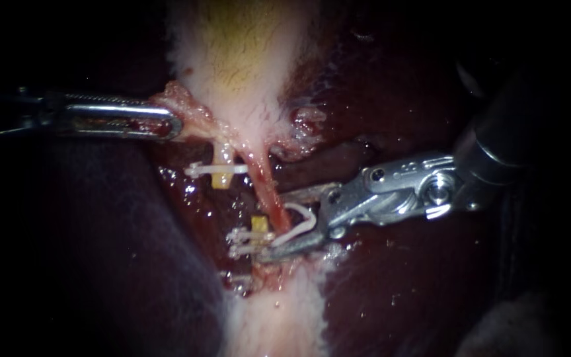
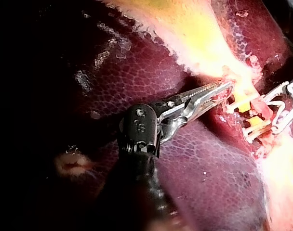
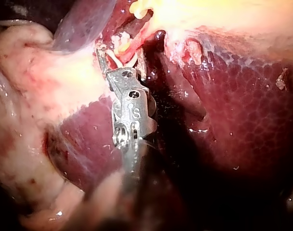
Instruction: Clipping first clip right tube
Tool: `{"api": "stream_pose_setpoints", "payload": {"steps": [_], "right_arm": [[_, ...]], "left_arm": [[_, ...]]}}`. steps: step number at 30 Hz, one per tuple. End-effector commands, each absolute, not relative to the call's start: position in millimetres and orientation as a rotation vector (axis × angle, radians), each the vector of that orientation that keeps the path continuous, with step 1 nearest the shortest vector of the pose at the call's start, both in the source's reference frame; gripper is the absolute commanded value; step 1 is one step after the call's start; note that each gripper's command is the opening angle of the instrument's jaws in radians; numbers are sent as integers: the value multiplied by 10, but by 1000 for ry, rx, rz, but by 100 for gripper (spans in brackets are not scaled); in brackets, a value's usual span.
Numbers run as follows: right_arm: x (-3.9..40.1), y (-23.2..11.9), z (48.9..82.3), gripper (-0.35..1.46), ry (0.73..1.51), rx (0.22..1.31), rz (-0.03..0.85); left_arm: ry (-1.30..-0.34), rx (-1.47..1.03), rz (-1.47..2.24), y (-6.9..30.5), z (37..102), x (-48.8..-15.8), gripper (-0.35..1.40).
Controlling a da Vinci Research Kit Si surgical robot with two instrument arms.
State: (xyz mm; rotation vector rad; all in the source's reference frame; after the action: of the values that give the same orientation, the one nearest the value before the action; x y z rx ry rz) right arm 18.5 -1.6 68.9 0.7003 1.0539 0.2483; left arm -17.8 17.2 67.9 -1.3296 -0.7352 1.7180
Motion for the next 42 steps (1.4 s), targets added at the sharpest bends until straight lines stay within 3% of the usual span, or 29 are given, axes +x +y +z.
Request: {"api": "stream_pose_setpoints", "payload": {"steps": [1, 23, 42], "right_arm": [[186, -17, 690, 46, 1056, 705, 253], [195, -39, 685, 46, 1130, 802, 293], [201, -73, 643, 44, 1186, 945, 210]], "left_arm": [[-736, -1330, 1718, 172, 681, -179, -35], [-730, -1328, 1717, 175, 685, -177, -35], [-724, -1325, 1714, 181, 688, -171, -35]]}}
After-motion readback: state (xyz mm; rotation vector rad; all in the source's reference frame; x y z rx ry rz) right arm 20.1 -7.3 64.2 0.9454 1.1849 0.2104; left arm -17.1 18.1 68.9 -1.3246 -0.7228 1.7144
